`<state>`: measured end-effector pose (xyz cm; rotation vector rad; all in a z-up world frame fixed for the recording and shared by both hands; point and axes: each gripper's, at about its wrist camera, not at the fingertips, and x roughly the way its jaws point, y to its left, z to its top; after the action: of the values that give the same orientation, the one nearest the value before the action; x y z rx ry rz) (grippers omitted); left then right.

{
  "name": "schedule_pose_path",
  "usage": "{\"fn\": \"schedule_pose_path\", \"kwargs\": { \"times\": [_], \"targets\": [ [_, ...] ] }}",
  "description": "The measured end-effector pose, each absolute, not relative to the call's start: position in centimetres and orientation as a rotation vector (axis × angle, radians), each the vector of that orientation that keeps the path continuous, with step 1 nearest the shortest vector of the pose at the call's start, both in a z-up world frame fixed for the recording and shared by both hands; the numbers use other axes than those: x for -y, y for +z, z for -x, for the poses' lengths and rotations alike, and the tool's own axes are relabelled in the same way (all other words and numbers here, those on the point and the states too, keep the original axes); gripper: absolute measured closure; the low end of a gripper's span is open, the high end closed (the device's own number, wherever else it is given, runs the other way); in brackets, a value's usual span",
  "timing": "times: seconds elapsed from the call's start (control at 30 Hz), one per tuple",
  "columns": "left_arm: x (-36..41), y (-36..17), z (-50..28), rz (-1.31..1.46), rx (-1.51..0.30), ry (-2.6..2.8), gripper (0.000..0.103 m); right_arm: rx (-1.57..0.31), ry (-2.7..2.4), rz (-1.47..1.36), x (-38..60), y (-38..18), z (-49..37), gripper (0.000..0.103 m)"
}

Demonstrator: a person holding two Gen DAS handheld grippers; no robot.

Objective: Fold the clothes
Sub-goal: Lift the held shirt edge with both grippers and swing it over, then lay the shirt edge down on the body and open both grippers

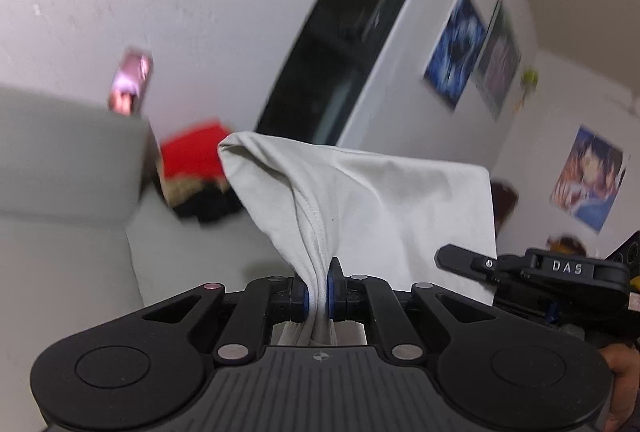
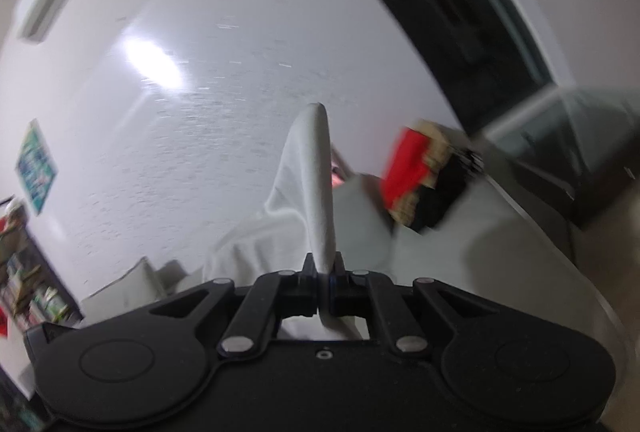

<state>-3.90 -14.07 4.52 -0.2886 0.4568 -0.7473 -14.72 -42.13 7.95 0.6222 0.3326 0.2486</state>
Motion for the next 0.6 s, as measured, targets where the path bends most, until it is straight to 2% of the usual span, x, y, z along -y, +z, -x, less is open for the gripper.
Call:
{"fn": "schedule_pose_path", "kwargs": {
  "times": [0.27,0.53,0.57,0.6],
  "targets": [
    [18.6,-3.0,-6.0,0.27,-0.686,-0.728,0.097,-0.501,0.091,-0.758,47.0,-2.1,6.0,0.098],
    [23.7,-5.6,-14.3,0.274,-0.725,-0.72,0.097,-0.58,-0.01,-0.832,51.8,-6.7,-3.1,0.098],
    [24.3,-6.2,-15.3,0.255,-0.733,-0.7,0.095,-0.578,-0.028,-0.832,52.2,-7.0,-4.0,0.098],
    [24.9,-6.8,-16.2,0.227,-0.742,-0.672,0.083,-0.579,-0.046,-0.831,52.7,-7.3,-4.9,0.098]
  ]
}}
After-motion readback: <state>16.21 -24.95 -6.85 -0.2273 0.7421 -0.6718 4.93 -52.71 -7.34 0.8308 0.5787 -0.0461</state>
